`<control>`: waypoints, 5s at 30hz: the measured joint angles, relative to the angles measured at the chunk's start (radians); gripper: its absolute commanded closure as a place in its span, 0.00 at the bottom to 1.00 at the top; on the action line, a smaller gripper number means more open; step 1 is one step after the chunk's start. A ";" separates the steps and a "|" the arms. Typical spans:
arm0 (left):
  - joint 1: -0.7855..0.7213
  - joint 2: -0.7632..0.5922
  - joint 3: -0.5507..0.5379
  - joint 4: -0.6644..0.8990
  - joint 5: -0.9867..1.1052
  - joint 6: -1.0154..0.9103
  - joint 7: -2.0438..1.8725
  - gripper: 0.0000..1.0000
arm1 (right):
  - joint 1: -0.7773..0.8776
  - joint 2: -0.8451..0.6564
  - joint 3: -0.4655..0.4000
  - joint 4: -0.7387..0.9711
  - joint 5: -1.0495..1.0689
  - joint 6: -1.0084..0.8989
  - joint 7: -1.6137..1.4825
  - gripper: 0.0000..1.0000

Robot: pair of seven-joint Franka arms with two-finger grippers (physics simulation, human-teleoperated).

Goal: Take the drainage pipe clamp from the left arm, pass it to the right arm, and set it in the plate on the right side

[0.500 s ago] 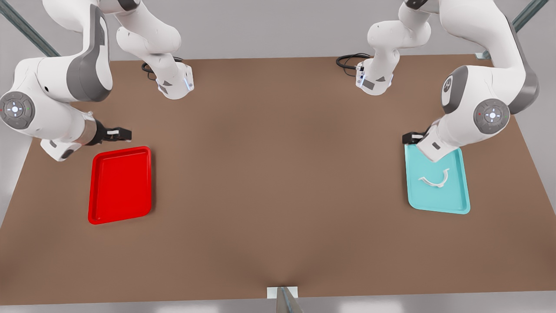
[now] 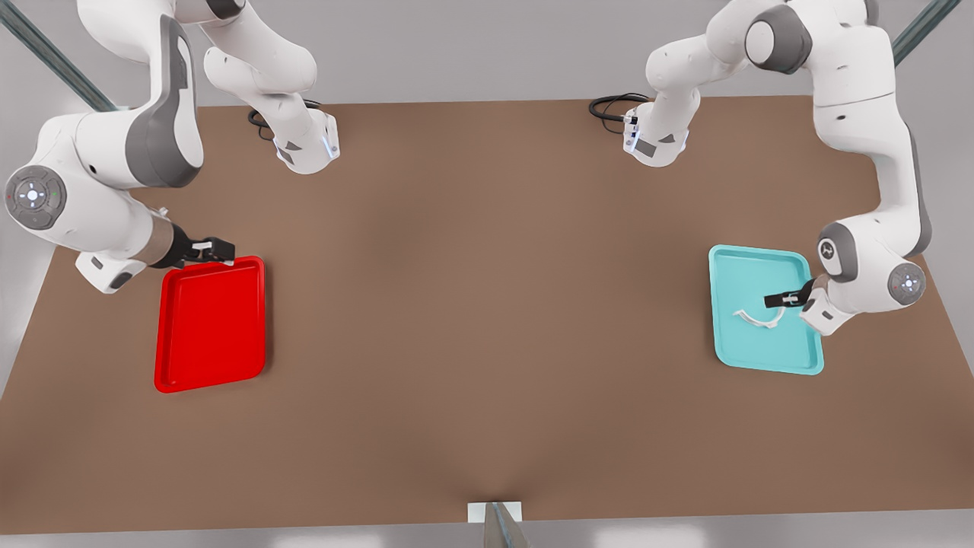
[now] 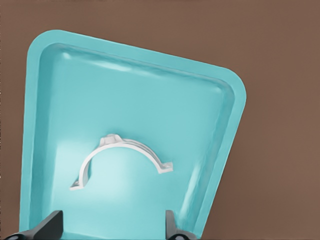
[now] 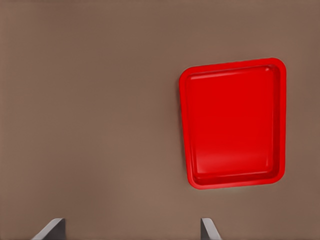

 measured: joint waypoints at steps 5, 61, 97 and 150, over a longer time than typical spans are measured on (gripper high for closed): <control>0.063 0.093 0.002 -0.004 -0.004 0.139 0.216 0.00 | 0.006 0.008 0.005 0.007 0.001 0.007 -0.002 0.00; -0.510 0.058 -0.124 0.222 -0.050 0.061 0.495 0.79 | 0.251 0.386 0.042 0.211 0.056 0.239 -0.128 0.00; -0.818 0.303 -0.246 0.585 -0.022 0.001 -0.645 0.79 | 0.382 0.494 0.164 -0.002 0.274 0.901 -0.474 0.00; -0.420 -0.246 -0.085 0.277 -0.046 -0.606 -0.422 0.00 | -0.395 0.418 0.058 -0.216 0.047 0.773 -1.120 0.79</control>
